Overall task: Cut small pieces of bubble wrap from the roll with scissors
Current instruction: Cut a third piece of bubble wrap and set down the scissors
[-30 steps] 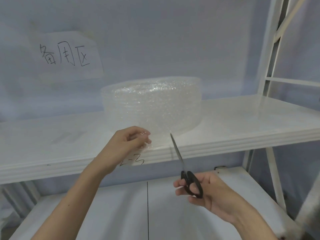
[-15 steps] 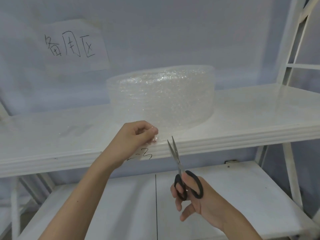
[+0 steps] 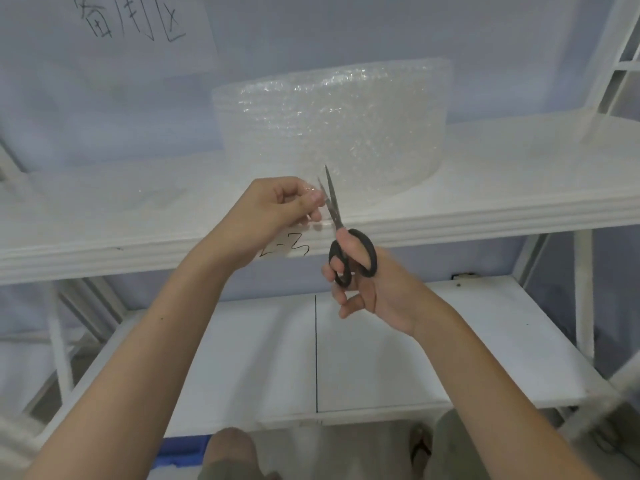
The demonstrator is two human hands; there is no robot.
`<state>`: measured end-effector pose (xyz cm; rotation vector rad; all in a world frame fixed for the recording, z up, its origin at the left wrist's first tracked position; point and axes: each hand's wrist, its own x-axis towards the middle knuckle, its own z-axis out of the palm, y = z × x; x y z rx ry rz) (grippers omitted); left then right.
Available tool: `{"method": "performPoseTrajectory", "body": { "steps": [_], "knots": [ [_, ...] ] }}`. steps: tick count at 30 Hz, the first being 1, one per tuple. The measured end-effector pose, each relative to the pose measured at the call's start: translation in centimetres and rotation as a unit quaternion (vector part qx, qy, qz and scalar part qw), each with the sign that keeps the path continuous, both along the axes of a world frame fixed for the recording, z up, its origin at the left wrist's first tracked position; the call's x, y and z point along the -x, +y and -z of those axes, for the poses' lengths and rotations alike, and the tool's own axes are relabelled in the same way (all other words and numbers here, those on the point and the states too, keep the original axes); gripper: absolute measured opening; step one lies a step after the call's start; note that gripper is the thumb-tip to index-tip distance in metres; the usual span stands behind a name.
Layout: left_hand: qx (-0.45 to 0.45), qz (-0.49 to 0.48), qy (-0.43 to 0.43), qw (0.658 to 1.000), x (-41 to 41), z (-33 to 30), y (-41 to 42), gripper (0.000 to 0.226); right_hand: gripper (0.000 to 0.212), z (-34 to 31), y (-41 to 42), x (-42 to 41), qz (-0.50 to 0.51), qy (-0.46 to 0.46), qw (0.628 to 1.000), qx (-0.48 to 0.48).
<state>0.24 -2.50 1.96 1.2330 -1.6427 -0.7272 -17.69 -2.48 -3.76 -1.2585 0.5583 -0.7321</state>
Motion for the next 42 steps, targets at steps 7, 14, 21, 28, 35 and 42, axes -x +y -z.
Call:
{"method": "performPoseTrajectory", "body": {
  "steps": [7,14,21,28,35,42],
  "knots": [
    [-0.004,0.008,-0.004,1.000,0.2,0.1,-0.1,0.014,0.040,0.5,0.1,-0.1,0.036,0.012,0.998,0.047],
    [-0.023,0.030,-0.055,0.998,0.1,-0.2,0.2,0.012,0.041,-1.3,-0.3,0.4,0.012,0.028,0.997,0.067],
    [-0.030,0.032,-0.041,0.998,0.2,-0.6,0.3,0.014,0.041,-0.9,-0.9,0.3,0.038,0.043,0.994,0.090],
    [-0.041,-0.014,0.023,0.999,0.8,-0.9,-0.2,0.037,0.040,-0.3,-1.2,0.3,0.063,0.061,0.991,0.104],
    [0.000,-0.018,0.002,1.000,1.1,-0.4,-0.1,0.033,0.043,-0.6,-1.0,0.6,0.062,0.063,0.991,0.103],
    [-0.001,0.002,-0.003,1.000,0.7,-0.4,-0.2,0.035,0.047,-1.4,-1.1,0.5,0.034,0.076,0.991,0.107]
  ]
}}
